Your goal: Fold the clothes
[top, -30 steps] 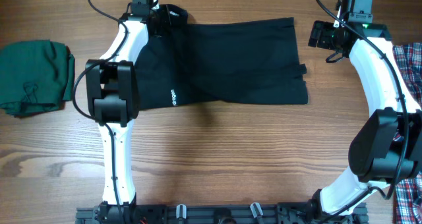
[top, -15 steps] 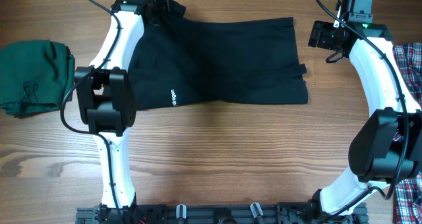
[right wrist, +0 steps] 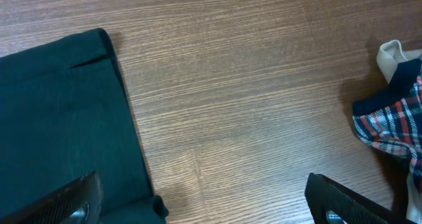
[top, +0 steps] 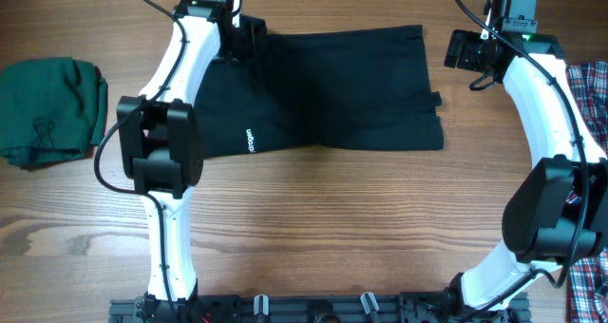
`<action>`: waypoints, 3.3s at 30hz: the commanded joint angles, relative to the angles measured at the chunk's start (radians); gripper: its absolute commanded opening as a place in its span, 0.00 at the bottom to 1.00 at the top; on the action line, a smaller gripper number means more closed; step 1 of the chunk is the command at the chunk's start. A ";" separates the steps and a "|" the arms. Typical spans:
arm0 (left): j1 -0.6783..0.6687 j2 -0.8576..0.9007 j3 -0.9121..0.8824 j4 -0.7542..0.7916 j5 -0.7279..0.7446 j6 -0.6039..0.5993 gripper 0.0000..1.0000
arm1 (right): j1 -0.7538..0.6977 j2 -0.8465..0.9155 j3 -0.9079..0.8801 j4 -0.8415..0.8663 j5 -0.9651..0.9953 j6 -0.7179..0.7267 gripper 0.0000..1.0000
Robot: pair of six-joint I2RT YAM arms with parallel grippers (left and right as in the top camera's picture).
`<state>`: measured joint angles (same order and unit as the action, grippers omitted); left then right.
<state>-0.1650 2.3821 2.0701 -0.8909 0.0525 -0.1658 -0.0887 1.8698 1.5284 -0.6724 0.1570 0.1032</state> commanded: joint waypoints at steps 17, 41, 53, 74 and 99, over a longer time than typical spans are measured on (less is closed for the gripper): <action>-0.102 -0.061 0.019 0.107 -0.140 0.002 0.75 | 0.002 -0.007 0.008 0.006 -0.009 0.002 1.00; -0.077 0.041 0.015 0.224 -0.211 0.005 0.66 | 0.002 -0.007 0.008 0.006 -0.009 0.002 1.00; -0.071 0.079 0.015 0.207 -0.158 0.005 0.56 | 0.002 -0.007 0.008 0.006 -0.009 0.002 1.00; -0.183 0.025 0.015 0.174 -0.060 0.005 0.04 | 0.002 -0.007 0.008 0.006 -0.009 0.002 1.00; -0.191 0.039 -0.053 0.198 0.100 0.098 0.87 | 0.002 -0.007 0.008 0.006 -0.009 0.002 1.00</action>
<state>-0.3565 2.4477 2.0338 -0.7082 0.1230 -0.0540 -0.0887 1.8698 1.5284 -0.6693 0.1570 0.1036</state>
